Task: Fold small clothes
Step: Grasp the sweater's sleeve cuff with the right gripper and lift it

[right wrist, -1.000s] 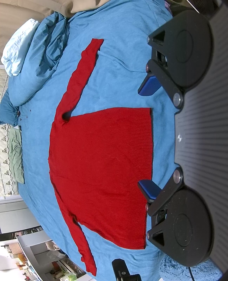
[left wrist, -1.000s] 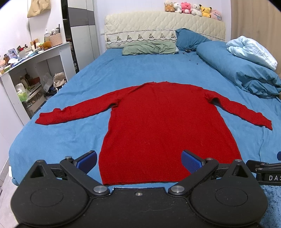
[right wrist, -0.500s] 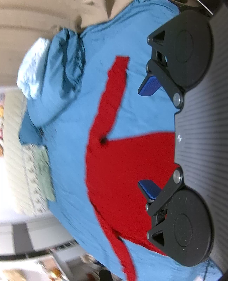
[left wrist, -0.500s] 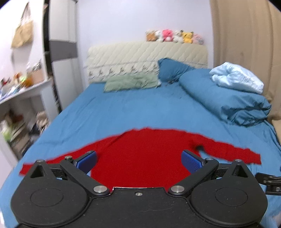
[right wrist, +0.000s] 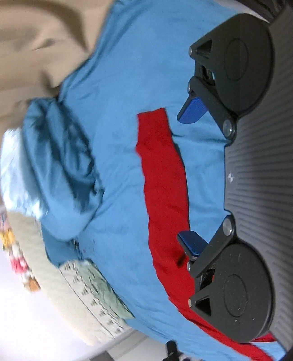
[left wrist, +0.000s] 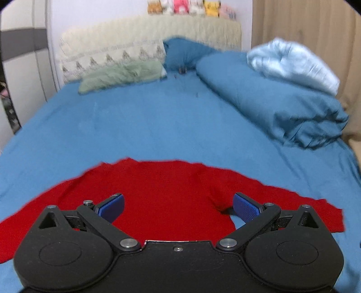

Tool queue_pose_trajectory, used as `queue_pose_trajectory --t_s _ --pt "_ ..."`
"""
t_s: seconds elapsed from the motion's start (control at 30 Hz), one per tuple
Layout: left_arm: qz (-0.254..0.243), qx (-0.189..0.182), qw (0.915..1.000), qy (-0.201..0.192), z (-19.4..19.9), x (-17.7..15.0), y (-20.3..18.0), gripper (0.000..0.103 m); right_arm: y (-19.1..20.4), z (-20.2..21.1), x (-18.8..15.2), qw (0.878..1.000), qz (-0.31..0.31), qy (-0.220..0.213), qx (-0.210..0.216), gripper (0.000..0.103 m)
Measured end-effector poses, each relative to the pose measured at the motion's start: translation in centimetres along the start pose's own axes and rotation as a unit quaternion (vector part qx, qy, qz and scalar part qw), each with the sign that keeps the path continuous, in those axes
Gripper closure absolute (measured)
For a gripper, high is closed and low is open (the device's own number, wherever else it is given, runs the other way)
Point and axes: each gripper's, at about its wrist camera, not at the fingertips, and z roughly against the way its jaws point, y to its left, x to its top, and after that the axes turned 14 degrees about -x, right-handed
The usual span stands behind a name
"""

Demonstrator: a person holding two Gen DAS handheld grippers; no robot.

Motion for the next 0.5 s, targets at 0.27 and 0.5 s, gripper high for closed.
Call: queue_pose_trajectory --t_s 0.27,0.5 --pt "0.003 0.008 0.9968 0.079 -13.4 -0.8 1.9 0.0 -2.4 -11.8 -1.3 0.996 -0.068 0.063 -0.009 0.0" --pt "-0.007 0.024 0.9929 0.117 -19.5 -2.4 1.9 0.0 -2.6 -16.2 -1.3 0.996 -0.075 0.047 -0.022 0.02"
